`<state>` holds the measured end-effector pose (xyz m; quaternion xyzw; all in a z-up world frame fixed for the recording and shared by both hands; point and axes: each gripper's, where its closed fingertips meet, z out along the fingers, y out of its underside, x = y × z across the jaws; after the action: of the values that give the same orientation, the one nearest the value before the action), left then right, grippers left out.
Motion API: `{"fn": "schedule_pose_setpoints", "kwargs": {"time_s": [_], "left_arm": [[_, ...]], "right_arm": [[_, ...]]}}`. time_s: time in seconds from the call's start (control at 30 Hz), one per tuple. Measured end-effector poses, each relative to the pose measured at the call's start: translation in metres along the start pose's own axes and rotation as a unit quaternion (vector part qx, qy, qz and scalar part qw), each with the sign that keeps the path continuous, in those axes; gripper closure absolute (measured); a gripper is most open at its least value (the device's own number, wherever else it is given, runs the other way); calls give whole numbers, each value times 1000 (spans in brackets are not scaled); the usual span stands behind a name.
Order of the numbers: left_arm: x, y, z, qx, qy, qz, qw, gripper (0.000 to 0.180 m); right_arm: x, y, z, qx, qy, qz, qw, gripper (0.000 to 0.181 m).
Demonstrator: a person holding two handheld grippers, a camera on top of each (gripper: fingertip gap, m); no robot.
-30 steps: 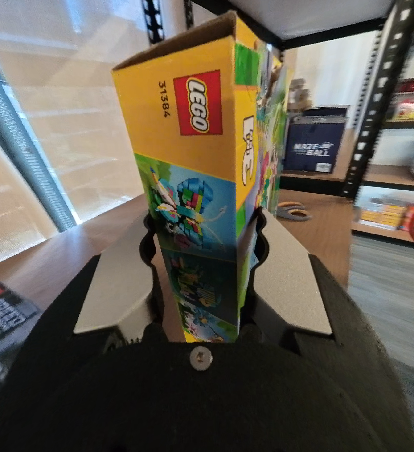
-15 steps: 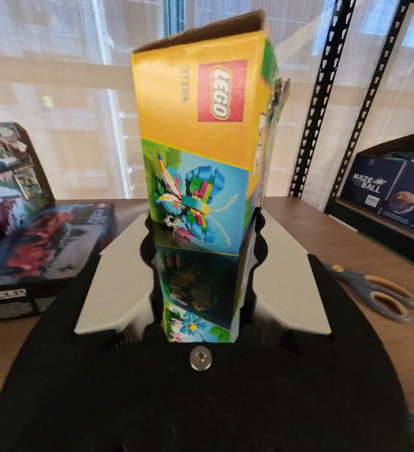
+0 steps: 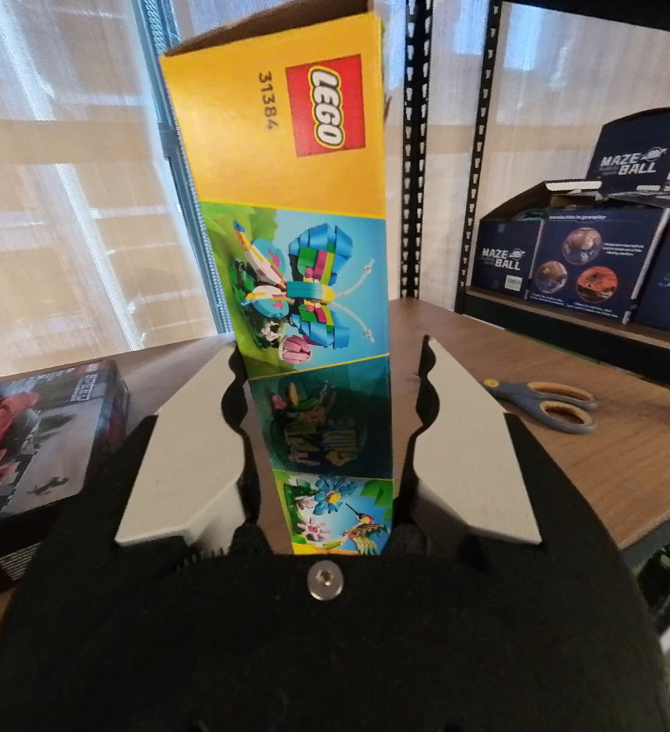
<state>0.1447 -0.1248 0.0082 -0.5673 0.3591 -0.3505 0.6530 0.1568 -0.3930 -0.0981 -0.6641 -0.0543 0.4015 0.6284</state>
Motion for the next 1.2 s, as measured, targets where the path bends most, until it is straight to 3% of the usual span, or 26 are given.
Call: {"fn": "schedule_pose_setpoints", "kwargs": {"time_s": [0.13, 0.3, 0.47, 0.6, 0.77, 1.2], "left_arm": [[-2, 0, 3, -5, 6, -7, 1000, 109], [5, -1, 4, -6, -12, 2, 1000, 109], [8, -1, 6, -22, 58, 46, 997, 110], [-10, 4, 7, -49, 79, -4, 996, 110], [-16, 4, 6, -34, 65, -30, 997, 110], [16, 1, 15, -17, -120, -21, 992, 110]], "right_arm": [[1, 3, -7, 7, 5, -1, 1000, 174], [0, 13, -7, 10, 0, 8, 1000, 174], [0, 16, -9, 17, -11, 23, 1000, 174], [4, 17, -14, 18, -11, 21, 1000, 173], [11, 19, -18, 32, -13, 38, 999, 174], [17, 26, -7, 26, -11, 45, 999, 173]]}}
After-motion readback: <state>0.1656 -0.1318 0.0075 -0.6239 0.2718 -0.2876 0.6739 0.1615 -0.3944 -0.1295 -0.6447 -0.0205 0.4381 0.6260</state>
